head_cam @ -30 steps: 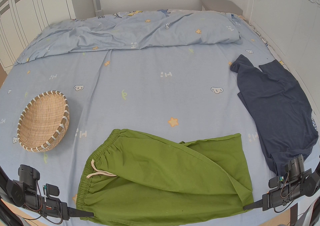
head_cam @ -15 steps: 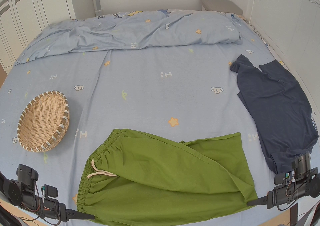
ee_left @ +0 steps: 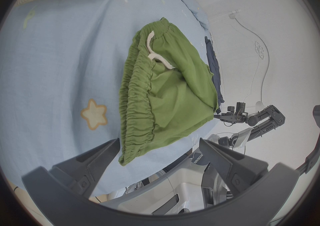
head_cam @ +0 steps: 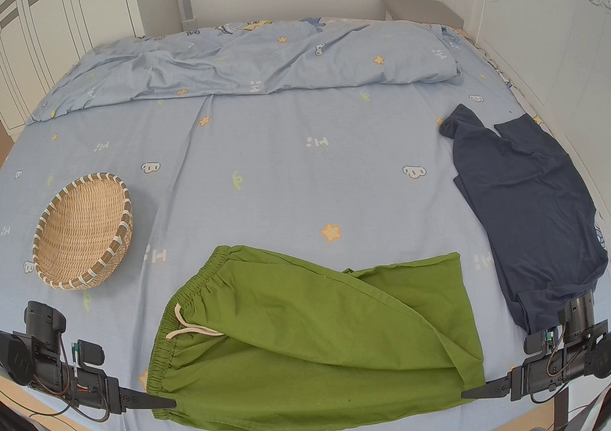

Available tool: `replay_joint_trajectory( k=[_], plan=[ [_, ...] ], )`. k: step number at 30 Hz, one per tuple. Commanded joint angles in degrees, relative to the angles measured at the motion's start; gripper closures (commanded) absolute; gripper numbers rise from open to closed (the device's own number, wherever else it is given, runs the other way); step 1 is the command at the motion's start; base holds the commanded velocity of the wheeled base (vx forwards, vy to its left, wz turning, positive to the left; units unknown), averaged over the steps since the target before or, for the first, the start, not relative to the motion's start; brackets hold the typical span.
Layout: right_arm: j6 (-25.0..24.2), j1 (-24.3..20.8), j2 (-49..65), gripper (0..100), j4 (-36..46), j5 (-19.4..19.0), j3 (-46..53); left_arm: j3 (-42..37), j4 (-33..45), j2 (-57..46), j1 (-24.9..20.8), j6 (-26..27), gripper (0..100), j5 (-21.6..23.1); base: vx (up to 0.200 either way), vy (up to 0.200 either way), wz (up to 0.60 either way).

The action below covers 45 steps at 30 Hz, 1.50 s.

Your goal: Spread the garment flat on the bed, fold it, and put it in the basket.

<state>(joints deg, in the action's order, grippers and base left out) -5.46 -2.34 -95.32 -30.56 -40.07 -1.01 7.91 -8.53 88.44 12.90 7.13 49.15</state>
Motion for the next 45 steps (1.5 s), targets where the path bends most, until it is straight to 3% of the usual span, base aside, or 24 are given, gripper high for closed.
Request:
replay_joint_trajectory(
  k=[1, 4, 5, 6, 9, 10, 11, 14, 15, 17, 18, 19, 23, 30, 32, 34, 35, 36, 38, 45],
  plan=[
    [-0.08, 0.58, 0.75, 0, -0.11, 0.08, 1.01, 0.79, 0.18, -1.61, 0.02, -0.28, 0, 0.15, 0.0, 0.0, 0.0],
    [-0.16, 0.93, 2.77, 0, -0.29, 0.26, 1.01, 2.28, 0.62, -3.28, 0.02, -1.68, 0, 0.24, 0.0, 0.0, 0.0],
    [-0.16, 2.34, 5.85, 0, -0.46, 0.52, 1.01, 6.15, 2.38, -5.83, -0.42, -6.52, 0, 0.24, 0.0, 0.0, 0.0],
    [-0.16, 2.34, 5.85, 0, -0.46, 0.52, 1.01, 6.15, 2.38, -5.83, -0.42, -6.52, 0, 0.24, 0.0, 0.0, 0.0],
    [-0.25, 4.63, 12.61, 0, -0.29, 1.49, 0.31, 18.28, 10.99, -11.98, -8.24, -23.04, 0, -1.08, 0.0, 0.0, 0.0],
    [-0.25, 4.63, 12.61, 0, -0.29, 1.49, 0.31, 18.28, 10.99, -11.98, -8.24, -23.04, 0, -1.08, 0.0, 0.0, 0.0],
    [-0.25, 5.5, 15.51, 0, -0.11, 1.93, -0.66, 23.64, 13.28, -12.42, -11.76, -28.14, 0, -4.33, 0.0, 0.0, 0.0],
    [-0.25, 5.5, 19.03, 0, 0.15, 2.8, -2.77, 28.83, 13.19, -11.8, -15.71, -28.84, 0, -11.45, 0.0, 0.0, 0.0],
    [-0.25, 5.15, 20.35, 0, 0.5, 4.3, -4.09, 31.73, 12.66, -9.78, -18.17, -28.75, 0, -16.55, 0.0, 0.0, 0.0],
    [-0.25, 4.89, 21.31, 0, 0.68, 6.14, -5.14, 34.01, 11.96, -7.76, -20.19, -29.19, 0, -20.32, 0.0, 0.0, 0.0],
    [-0.16, 4.01, 22.81, 0, 0.94, 9.13, -6.72, 36.74, 11.52, -6.18, -21.95, -29.63, 0, -24.63, 0.0, 0.0, 0.0],
    [-0.16, 3.22, 23.51, 0, 1.21, 10.36, -7.25, 37.62, 11.96, -6.18, -22.48, -29.63, 0, -25.51, 0.0, 0.0, 0.0],
    [-0.08, -1.26, 24.3, 0, 3.14, 14.05, -9.27, 40.43, 11.79, -5.39, -22.57, -29.54, 0, -25.25, 0.0, 0.0, 0.0],
    [0.28, -12.16, 23.78, 0, 7.89, 22.32, -17.09, 53.44, 12.31, 8.5, -20.46, -29.19, 0, -24.54, 0.0, 0.0, 0.0],
    [0.28, -14.09, 23.78, 0, 8.59, 23.2, -17.71, 54.75, 12.31, 11.49, -20.19, -29.19, 0, -22.52, 0.0, 0.0, 0.0],
    [0.28, -16.73, 23.86, 0, 8.94, 23.81, -17.53, 56.07, 11.96, 15.36, -18.96, -29.37, 0, -16.37, 0.0, 0.0, 0.0],
    [0.28, -16.73, 23.86, 0, 8.94, 23.81, -17.53, 56.07, 11.96, 15.36, -18.96, -29.37, 0, -16.37, 0.0, 0.0, 0.0],
    [0.19, -17.79, 23.86, 0, 8.94, 24.16, -17.18, 56.34, 11.61, 17.47, -17.47, -29.02, 0, -10.57, 0.0, 0.0, 0.0],
    [0.19, -18.58, 24.04, 0, 8.94, 24.69, -17.18, 57.22, 10.73, 20.98, -16.68, -28.93, 0, -6.79, 0.0, 0.0, 0.0],
    [0.19, -19.63, 24.3, 0, 8.94, 25.3, -17.27, 62.05, 8.97, 27.75, -16.24, -29.02, 0, -6.0, 0.0, 0.0, 0.0]
  ],
)
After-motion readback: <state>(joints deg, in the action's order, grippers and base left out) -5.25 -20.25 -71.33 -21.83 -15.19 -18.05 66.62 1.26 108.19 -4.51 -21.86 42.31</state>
